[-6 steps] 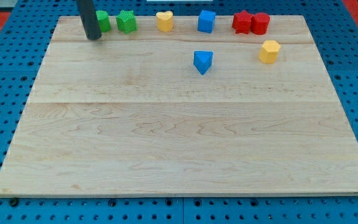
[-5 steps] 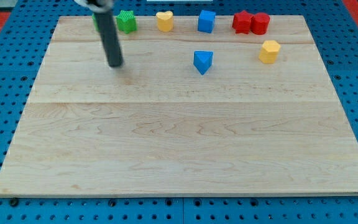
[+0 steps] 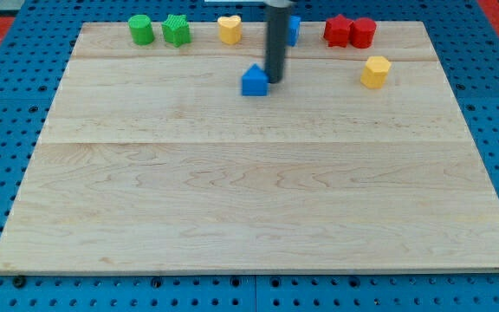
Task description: Place the triangle on the left side of green circle
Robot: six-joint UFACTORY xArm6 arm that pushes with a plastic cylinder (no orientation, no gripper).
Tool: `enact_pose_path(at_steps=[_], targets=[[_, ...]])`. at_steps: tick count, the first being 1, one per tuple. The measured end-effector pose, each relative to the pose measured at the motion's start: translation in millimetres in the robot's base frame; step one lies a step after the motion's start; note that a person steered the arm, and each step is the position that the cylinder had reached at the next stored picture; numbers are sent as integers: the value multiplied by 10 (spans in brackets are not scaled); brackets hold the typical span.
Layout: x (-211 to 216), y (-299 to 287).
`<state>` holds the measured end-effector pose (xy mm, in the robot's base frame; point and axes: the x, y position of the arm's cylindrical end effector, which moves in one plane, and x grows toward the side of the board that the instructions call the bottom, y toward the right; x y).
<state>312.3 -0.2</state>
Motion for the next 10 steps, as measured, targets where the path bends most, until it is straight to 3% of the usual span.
enact_pose_path(at_steps=[2, 4, 6, 7, 9, 10], targets=[[375, -396], [250, -1660], [866, -1069], [959, -1210], [641, -2150], [294, -2231]])
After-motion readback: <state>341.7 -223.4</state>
